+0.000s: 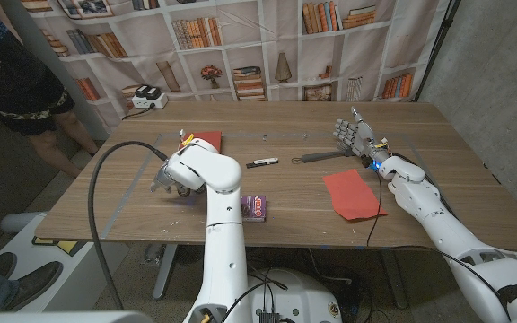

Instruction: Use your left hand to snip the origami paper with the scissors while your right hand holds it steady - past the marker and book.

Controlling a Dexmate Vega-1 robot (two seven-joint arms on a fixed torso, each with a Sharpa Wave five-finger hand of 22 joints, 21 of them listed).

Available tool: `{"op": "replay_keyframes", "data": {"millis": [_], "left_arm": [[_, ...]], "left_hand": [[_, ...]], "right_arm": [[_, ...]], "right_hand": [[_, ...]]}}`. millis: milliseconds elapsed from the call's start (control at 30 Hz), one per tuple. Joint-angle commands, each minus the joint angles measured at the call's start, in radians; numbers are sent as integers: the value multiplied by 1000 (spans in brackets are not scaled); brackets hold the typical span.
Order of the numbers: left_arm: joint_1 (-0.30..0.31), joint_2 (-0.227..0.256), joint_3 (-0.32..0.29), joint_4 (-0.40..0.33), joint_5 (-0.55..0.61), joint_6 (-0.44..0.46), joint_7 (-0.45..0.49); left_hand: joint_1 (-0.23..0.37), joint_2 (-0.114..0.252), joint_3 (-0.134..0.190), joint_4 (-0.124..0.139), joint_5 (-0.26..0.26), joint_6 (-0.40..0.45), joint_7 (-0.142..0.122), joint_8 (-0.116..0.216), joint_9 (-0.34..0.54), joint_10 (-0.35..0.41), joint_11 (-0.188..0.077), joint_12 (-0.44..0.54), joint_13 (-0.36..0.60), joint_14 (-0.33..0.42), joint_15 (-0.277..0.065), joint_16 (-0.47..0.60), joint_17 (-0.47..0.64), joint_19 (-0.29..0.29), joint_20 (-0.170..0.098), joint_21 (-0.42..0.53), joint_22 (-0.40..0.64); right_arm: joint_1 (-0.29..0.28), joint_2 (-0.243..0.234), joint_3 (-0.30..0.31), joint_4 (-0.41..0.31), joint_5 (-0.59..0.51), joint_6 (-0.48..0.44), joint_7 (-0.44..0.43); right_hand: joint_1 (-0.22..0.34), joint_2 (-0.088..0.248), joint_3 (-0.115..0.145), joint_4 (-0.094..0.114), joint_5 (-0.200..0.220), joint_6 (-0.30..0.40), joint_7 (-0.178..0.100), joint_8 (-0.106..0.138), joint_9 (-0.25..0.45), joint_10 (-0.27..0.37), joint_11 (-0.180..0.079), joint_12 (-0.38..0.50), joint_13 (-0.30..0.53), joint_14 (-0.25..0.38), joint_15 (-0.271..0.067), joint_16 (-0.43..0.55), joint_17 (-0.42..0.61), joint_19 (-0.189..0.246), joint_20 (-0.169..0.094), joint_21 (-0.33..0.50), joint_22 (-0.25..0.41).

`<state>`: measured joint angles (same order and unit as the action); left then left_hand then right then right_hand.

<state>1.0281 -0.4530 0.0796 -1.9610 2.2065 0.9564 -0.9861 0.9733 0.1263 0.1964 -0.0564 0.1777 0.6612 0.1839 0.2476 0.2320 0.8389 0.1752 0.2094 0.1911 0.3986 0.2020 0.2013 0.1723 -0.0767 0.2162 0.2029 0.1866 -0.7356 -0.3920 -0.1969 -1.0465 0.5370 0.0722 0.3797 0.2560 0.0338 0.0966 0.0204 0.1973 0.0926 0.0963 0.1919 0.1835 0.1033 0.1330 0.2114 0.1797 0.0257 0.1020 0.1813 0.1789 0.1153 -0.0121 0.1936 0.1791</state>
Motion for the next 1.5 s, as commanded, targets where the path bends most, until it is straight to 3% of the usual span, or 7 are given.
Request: {"op": "replay_keyframes", "data": {"millis": [33, 167, 467, 767, 1167, 1333, 1500], "left_arm": [[-53, 0, -19, 89, 84, 20, -33], [-110, 0, -48, 201, 128, 41, -25], [-189, 0, -96, 340, 104, 17, -17], [-269, 0, -146, 522, 100, 21, -4], [-263, 0, -137, 569, 118, 39, 29], [-232, 0, -107, 544, 99, 54, 84], [-199, 0, -80, 498, 69, 61, 156]], "left_hand": [[3, 5, 0, 4, 0, 10, 28, -4, -2, 2, 4, -4, 0, 13, -1, -2, 3, 9, 6, 7, 1], [2, 5, 0, 5, 0, 8, 27, -8, -4, -1, 3, -6, 0, 11, 0, -4, 3, 12, 6, 8, 1], [3, 3, 1, 3, 0, 4, 27, -13, -7, -14, 1, -11, -1, 5, 0, -8, 3, 14, 6, 7, 1], [10, 7, 7, -1, 2, 0, 25, -15, -8, -17, -8, -12, 0, -2, -1, -10, 3, 15, 6, 6, 1], [45, 14, 28, -23, 5, 21, 23, -10, -7, 8, -27, -3, 0, 10, -17, -5, 3, 16, 6, 4, 0], [130, 32, 83, -70, 7, 79, 19, 8, -3, 55, -64, 0, 0, 46, -47, 3, 0, 42, 7, 9, 1], [226, 28, 172, -96, 0, 220, 7, 52, 7, 190, -141, 12, -1, 174, -141, 9, -3, 144, 3, 26, -3]], "right_arm": [[8, 1, 1, 18, -7, -9, 2], [20, 6, -1, 35, -9, -8, 2], [28, 17, 4, 56, -10, -6, -4], [3, 9, 16, 18, -6, -7, -26], [-23, -4, 16, -35, -3, -7, -39], [-31, -5, 16, -49, -1, -2, -43], [-42, -8, 17, -68, 2, 3, -49]], "right_hand": [[0, 5, 3, -3, -3, 1, -5, 3, 5, 7, 0, -1, 4, 2, 6, 4, 3, 4, 1, 6, 5], [0, 5, 3, -4, -3, 1, -4, 3, 5, 7, 0, -1, 4, 1, 6, 4, 3, 4, 2, 6, 5], [0, 5, 3, -5, -3, 1, -5, 3, 5, 8, -1, -1, 4, 2, 6, 4, 3, 4, 2, 6, 5], [0, 6, 2, -6, -3, 0, -7, 2, 5, 7, -1, -1, 4, 1, 6, 4, 3, 3, 4, 6, 5], [-1, 6, 1, -6, -3, 0, -8, 3, 5, 8, -1, -1, 5, 2, 6, 4, 3, 0, 4, 5, 5], [-2, 6, 1, -7, -3, 1, -7, 3, 5, 8, -2, -1, 5, 1, 7, 4, 3, -2, 6, 5, 5], [-2, 6, 0, -7, -3, 1, -8, 3, 5, 8, -2, -1, 5, 0, 8, 4, 4, -3, 7, 4, 5]]}}
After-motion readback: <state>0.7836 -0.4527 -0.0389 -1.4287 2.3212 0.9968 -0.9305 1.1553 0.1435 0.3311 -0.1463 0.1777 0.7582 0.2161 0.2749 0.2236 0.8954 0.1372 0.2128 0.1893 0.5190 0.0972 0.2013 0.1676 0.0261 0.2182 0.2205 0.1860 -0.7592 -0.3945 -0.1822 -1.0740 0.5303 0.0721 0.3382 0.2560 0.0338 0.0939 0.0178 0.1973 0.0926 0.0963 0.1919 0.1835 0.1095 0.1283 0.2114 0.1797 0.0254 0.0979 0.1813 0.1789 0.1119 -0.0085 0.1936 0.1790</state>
